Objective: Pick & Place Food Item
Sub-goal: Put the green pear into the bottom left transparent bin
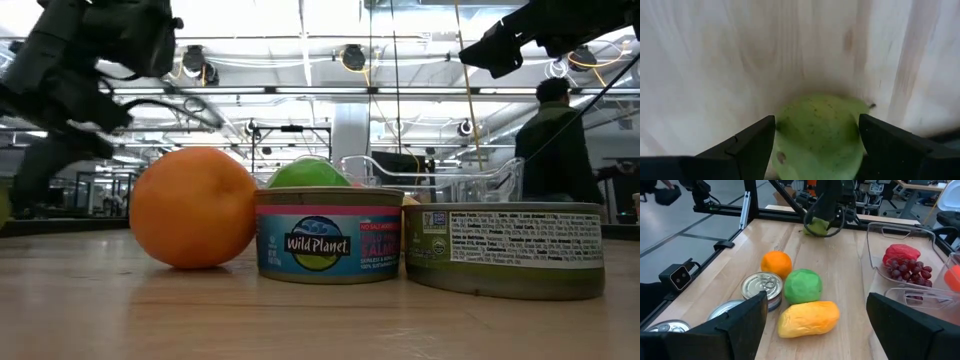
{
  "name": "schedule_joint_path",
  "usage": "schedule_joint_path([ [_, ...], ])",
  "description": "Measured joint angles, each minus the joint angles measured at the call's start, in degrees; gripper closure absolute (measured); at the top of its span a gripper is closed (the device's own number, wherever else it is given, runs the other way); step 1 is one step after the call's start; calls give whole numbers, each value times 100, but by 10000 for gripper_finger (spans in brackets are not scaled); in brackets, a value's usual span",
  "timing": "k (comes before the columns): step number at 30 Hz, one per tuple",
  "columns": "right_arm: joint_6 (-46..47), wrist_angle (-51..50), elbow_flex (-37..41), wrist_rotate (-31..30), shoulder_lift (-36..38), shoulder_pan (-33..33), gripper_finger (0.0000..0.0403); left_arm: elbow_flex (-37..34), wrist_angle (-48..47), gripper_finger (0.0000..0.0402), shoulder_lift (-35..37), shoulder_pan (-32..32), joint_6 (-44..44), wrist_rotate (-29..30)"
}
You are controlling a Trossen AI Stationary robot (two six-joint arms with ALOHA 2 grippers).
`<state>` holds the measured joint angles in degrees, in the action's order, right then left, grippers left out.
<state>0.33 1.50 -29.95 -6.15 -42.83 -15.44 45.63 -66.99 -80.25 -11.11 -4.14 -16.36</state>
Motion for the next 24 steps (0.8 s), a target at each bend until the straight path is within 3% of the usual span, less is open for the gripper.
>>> schedule_joint_path([
  [5, -72, -2, 0, -2, 0, 0, 83, 0, -517, 105, 0, 7, -1265, -173],
  [12, -64, -74, 0, -2, 0, 0, 83, 0, -1069, 105, 0, 23, -3692, -449],
  [17, -65, -92, 0, -2, 2, 0, 83, 0, -1651, 105, 0, 60, -4301, -1122],
  [21, -58, -92, 0, -2, 2, 0, 83, 0, -2298, 105, 0, -149, -3912, -1481],
  [24, 24, -91, 0, -1, 1, 0, 83, -4, -2179, 105, 7, -383, -3984, -1672],
])
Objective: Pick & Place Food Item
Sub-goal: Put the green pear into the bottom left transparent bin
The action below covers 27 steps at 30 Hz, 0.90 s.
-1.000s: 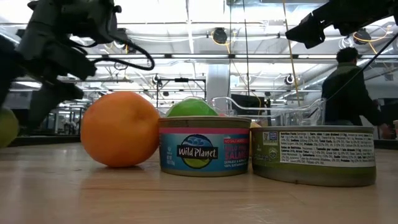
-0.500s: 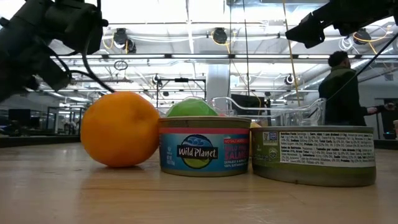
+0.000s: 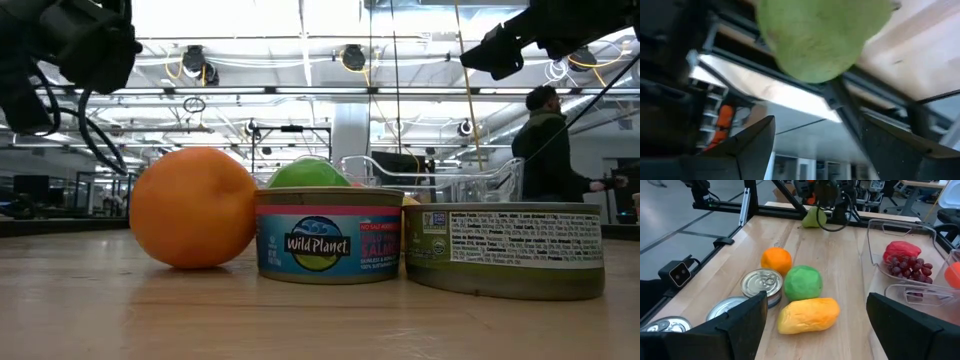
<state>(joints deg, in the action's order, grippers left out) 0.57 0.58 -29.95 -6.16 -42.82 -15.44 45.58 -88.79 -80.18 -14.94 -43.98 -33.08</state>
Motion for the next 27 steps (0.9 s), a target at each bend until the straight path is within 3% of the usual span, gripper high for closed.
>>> schedule_joint_path([
  [7, 29, -53, 0, 20, -1, 0, 83, 0, 1294, 105, -2, -251, -806, 594],
  [14, 29, -77, 0, 20, 0, 0, 83, 36, 2314, 105, 17, -115, -929, 416],
  [17, 29, -64, 0, 20, 1, -2, 83, 50, 2425, 105, 29, 105, -915, 840],
  [23, 27, -38, 0, 20, -1, -2, 83, 13, 3508, 105, 50, 588, -440, 2711],
  [27, 27, 2, 0, 20, -8, -2, 83, 72, 4252, 105, 31, 944, 85, 2766],
])
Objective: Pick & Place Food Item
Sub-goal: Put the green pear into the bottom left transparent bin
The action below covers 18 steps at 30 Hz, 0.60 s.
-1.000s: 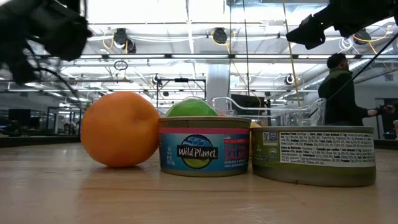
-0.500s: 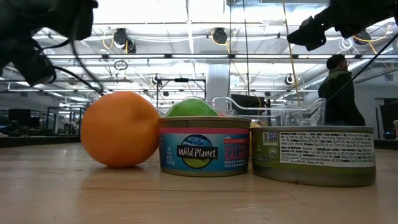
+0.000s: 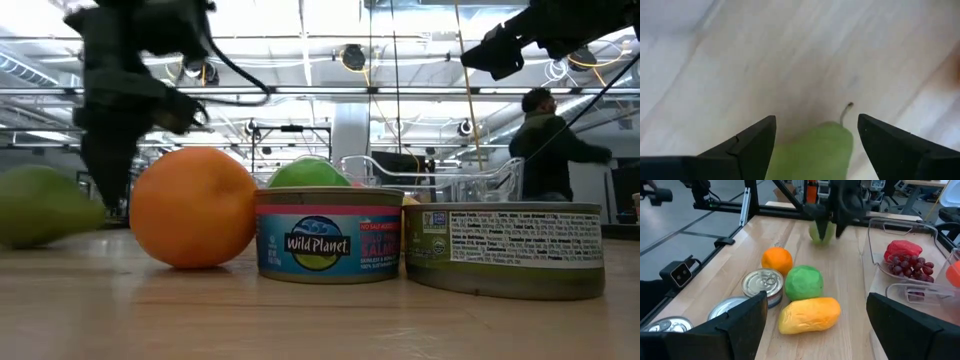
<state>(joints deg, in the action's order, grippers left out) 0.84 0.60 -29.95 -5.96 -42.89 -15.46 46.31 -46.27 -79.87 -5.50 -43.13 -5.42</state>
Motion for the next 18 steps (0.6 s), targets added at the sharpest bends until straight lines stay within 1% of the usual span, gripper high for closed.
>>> schedule_joint_path([
  [4, 0, 4, 0, 0, 0, 0, 83, 332, -90, 105, 60, 197, 265, -163],
  [7, -20, 2, 0, 0, -11, 0, 83, 619, -584, 105, 53, 171, 647, -120],
  [9, -22, -13, 0, 0, -22, 0, 83, 755, -741, 105, 83, 130, 1145, -8],
  [11, -22, -5, 0, 0, -20, 0, 83, 749, -877, 105, 47, 51, 1652, 393],
  [13, -20, -29, 0, 0, -20, 0, 83, 744, -1034, 105, 50, 3, 2125, 601],
  [16, -20, -46, 0, 0, -20, 0, 83, 750, -1133, 105, 63, -27, 2788, 452],
  [18, -22, -46, 0, 0, -20, 0, 83, 750, -1129, 105, 59, -28, 3074, 364],
])
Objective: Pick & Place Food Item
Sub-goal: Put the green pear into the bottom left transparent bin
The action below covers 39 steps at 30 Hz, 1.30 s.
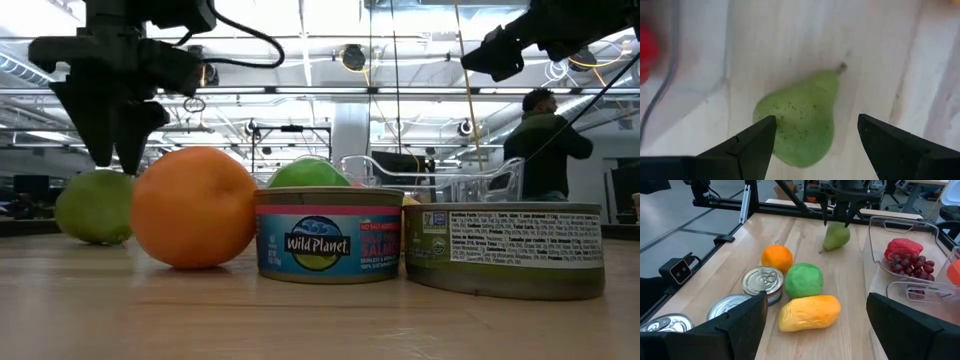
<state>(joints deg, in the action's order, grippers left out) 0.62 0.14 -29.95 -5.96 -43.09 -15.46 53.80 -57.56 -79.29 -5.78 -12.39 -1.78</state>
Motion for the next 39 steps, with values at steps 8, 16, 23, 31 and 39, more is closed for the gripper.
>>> schedule_joint_path([
  [8, -22, -50, 0, 0, 0, 0, 83, -119, 10, 105, -319, -38, 335, 468],
  [16, -127, -76, 0, 0, 0, 0, 83, -127, -150, 105, -1040, -385, 880, 114],
  [23, -129, -123, 0, 0, 0, 0, 83, -124, -538, 105, -1603, -439, 621, 71],
  [31, -129, -128, 0, -4, 0, 0, 83, 440, -1359, 105, -1538, -159, -378, 147],
  [39, -90, -178, 0, -9, 0, 0, 83, 1440, -2149, 105, -1408, -154, -4480, -130],
])
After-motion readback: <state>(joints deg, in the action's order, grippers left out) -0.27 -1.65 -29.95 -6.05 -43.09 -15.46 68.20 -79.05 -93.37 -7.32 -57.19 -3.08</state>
